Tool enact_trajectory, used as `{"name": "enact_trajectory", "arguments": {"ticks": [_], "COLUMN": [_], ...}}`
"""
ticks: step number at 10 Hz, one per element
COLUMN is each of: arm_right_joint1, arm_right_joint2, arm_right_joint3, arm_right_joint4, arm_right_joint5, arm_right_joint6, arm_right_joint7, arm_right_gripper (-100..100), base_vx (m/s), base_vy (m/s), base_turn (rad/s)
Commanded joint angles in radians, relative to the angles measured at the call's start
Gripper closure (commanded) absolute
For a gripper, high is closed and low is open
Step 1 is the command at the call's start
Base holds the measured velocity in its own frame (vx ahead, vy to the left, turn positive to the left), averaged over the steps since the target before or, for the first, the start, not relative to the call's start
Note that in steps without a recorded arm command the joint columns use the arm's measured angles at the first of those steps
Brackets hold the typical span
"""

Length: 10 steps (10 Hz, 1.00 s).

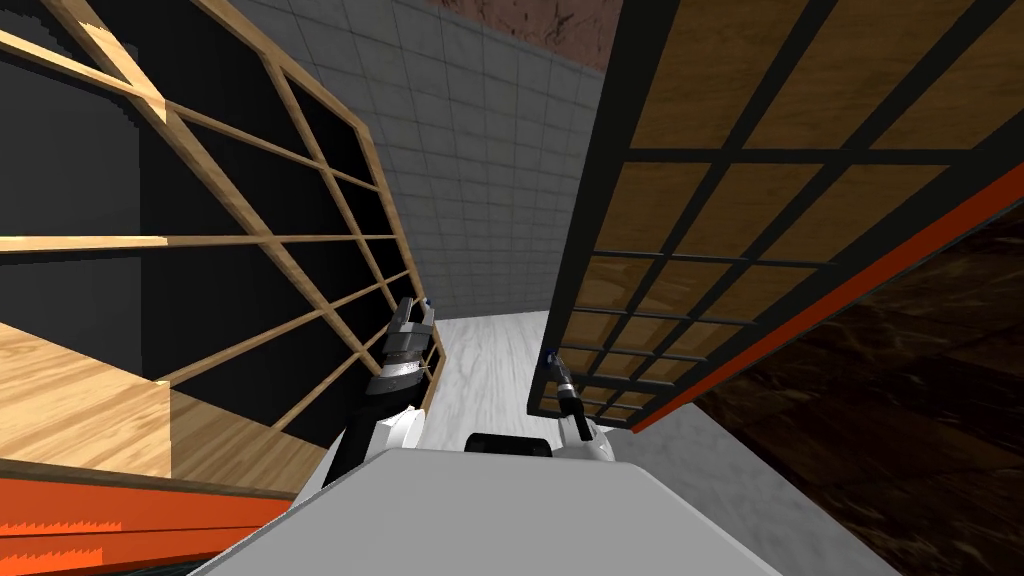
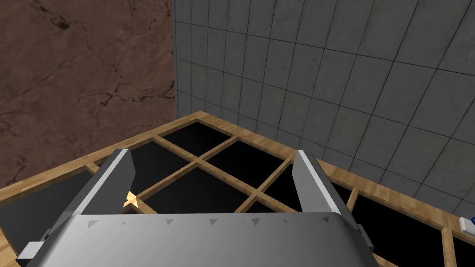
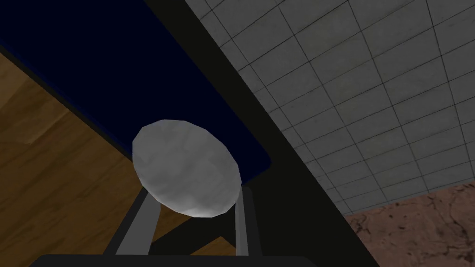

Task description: Push the door open

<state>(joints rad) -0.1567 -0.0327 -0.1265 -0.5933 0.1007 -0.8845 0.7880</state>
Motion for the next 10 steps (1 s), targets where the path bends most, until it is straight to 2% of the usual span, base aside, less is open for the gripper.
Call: {"name": "enact_trajectory", "arguments": {"ticks": [1, 2, 3, 4, 10], "arm_right_joint1": [0.002, 0.002, 0.017, 0.017, 0.053], "arm_right_joint2": [-0.024, -0.024, -0.03, -0.03, -0.084], "arm_right_joint3": [-0.01, -0.01, -0.009, -0.009, -0.022], "arm_right_joint4": [0.0, 0.0, -0.014, -0.014, -0.024], "arm_right_joint5": [-0.026, -0.026, -0.007, -0.007, 0.043], "arm_right_joint6": [0.002, 0.002, 0.001, 0.001, -0.011], "arm_right_joint7": [-0.05, -0.057, -0.003, -0.003, 0.149], "arm_right_gripper": [100, 100, -100, -100, -100], "base_vx": [0.05, 0.032, -0.017, -0.032, -0.052], "base_vy": [-0.009, -0.021, 0.04, 0.071, 0.095], "base_turn": [-0.037, -0.05, -0.045, -0.021, -0.032]}}
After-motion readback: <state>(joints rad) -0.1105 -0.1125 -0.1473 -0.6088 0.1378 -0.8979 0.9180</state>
